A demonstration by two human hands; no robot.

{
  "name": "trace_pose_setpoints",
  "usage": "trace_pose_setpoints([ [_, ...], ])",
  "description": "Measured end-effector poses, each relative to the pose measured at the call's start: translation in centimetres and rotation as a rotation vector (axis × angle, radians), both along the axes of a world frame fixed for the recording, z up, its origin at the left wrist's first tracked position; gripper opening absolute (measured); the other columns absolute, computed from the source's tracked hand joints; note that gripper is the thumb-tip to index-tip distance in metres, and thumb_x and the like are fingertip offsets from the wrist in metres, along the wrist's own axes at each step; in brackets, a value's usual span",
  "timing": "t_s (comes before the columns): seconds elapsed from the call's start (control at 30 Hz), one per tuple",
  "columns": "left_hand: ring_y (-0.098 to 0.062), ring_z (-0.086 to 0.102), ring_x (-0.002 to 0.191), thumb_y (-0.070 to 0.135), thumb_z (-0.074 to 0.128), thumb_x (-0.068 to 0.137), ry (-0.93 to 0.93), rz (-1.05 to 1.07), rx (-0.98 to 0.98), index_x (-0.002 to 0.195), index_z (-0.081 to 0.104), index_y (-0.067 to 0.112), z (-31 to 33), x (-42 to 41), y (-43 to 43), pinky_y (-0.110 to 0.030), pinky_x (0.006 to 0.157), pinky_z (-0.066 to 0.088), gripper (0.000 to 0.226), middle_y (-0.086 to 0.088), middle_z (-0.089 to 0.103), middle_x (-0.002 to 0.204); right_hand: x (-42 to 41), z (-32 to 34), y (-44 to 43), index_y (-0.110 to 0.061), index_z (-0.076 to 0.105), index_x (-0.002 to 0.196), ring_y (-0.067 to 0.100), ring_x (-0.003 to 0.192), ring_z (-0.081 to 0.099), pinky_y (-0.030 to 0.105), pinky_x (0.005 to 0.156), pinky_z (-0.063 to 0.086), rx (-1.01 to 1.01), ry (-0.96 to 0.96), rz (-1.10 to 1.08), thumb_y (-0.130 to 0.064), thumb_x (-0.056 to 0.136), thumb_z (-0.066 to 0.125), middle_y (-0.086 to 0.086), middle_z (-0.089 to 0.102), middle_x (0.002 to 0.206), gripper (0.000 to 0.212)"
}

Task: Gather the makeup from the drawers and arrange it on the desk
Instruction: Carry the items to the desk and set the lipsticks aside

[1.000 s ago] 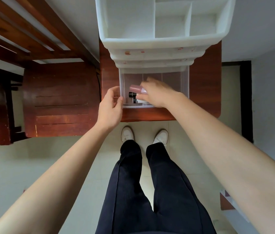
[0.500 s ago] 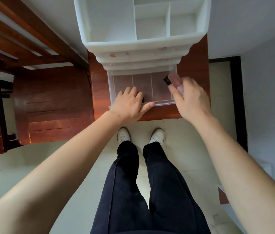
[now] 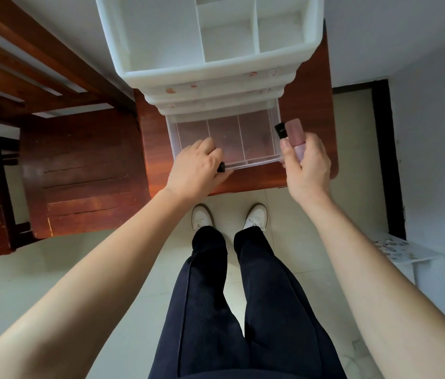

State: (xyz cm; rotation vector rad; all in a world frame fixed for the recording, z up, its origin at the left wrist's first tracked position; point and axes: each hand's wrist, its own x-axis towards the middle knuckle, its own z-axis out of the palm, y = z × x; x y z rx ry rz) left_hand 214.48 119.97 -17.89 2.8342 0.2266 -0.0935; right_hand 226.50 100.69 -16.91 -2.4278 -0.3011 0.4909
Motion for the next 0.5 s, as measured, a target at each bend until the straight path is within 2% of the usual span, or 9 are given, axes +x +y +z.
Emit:
trace_pose_setpoints([
  [0.07,-0.026,0.05,0.054,0.035,0.081,0.075,-0.055,0.083,0.059,0.061,0.051,0.01,0.6,-0.4,0.5,-0.024,0.049,0.028,0.042,-0.006,0.051,0.068,0.0,0.1,0.5,-0.018,0.054,0.108,0.018,0.083,0.069,0.028,0.071,0.051,0.101,0.036,-0.107,-0.047,0.1,0.05,0.005,0.065,0.105,0.031],
  [0.17,-0.023,0.048,0.051,0.04,0.076,0.078,-0.082,0.261,0.107,0.058,0.051,0.011,0.5,-0.8,1.5,-0.025,0.041,0.031,0.043,-0.004,0.051,0.066,0.1,0.5,1.9,-0.021,0.05,0.109,0.011,0.071,0.074,0.022,0.068,0.058,0.294,0.212,-0.269,-0.041,0.101,0.052,0.004,0.067,0.105,0.022],
  [0.27,-0.025,0.052,0.051,0.03,0.075,0.078,-0.048,0.521,0.09,0.06,0.054,0.011,0.4,-1.0,2.1,-0.025,0.045,0.027,0.033,-0.004,0.055,0.069,0.4,0.9,3.8,-0.02,0.05,0.103,0.016,0.083,0.075,0.032,0.08,0.061,0.487,0.404,-0.434,-0.036,0.101,0.055,0.007,0.063,0.109,0.016],
  [0.33,-0.026,0.056,0.062,0.039,0.071,0.082,-0.029,0.795,0.02,0.067,0.058,0.012,0.9,-0.5,2.7,-0.028,0.054,0.031,0.033,-0.005,0.061,0.077,1.0,0.9,5.2,-0.021,0.05,0.1,0.022,0.093,0.074,0.034,0.085,0.061,0.6,0.517,-0.532,-0.032,0.101,0.056,0.004,0.062,0.109,0.013],
  [0.37,-0.027,0.058,0.068,0.046,0.068,0.084,-0.003,0.927,-0.03,0.07,0.059,0.014,1.1,-0.2,3.0,-0.029,0.058,0.034,0.036,-0.004,0.063,0.08,1.3,0.8,5.8,-0.021,0.05,0.101,0.024,0.098,0.073,0.036,0.087,0.06,0.642,0.558,-0.571,-0.032,0.101,0.056,0.005,0.062,0.116,0.012],
  [0.43,-0.024,0.058,0.071,0.055,0.064,0.084,0.008,1.12,-0.134,0.07,0.057,0.018,1.2,0.3,3.8,-0.028,0.063,0.038,0.04,0.002,0.062,0.073,2.1,0.6,6.9,-0.023,0.05,0.102,0.028,0.11,0.068,0.038,0.089,0.06,0.706,0.597,-0.626,-0.032,0.1,0.057,0.009,0.055,0.139,0.011],
  [0.5,-0.021,0.055,0.07,0.058,0.064,0.082,-0.007,1.235,-0.228,0.065,0.051,0.021,1.3,1.0,4.7,-0.026,0.065,0.037,0.043,0.008,0.055,0.065,3.1,0.7,7.9,-0.021,0.051,0.108,0.028,0.109,0.068,0.037,0.087,0.06,0.753,0.621,-0.685,-0.032,0.1,0.057,0.01,0.053,0.141,0.016],
])
